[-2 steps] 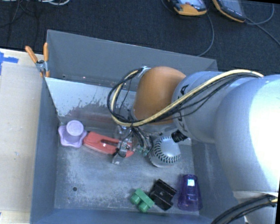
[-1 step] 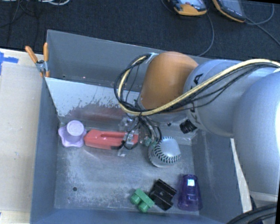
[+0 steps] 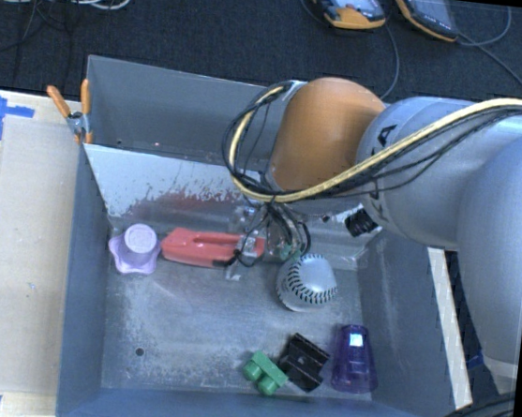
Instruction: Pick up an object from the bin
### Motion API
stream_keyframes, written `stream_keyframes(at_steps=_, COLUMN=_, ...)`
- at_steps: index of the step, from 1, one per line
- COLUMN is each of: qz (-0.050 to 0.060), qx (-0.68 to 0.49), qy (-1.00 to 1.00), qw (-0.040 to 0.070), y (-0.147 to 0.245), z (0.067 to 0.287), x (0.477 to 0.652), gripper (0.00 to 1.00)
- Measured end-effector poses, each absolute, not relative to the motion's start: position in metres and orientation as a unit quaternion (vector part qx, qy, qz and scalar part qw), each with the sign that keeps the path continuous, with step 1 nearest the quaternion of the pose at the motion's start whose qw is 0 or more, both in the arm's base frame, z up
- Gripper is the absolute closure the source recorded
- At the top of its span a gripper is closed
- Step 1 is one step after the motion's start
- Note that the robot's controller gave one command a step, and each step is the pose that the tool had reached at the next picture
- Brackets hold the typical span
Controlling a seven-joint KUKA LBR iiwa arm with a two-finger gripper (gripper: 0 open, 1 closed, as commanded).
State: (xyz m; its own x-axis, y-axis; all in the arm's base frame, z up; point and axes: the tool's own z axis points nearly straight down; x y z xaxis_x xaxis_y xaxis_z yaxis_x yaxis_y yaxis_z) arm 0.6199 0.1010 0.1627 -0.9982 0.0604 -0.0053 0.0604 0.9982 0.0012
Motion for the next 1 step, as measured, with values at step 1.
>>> stream_keyframes(at_steps=1, qz=-0.001, qx=0.023, qy=1.0, qw=-0.006, y=0.0958, z=0.2089, x=0.6102, gripper=1.0)
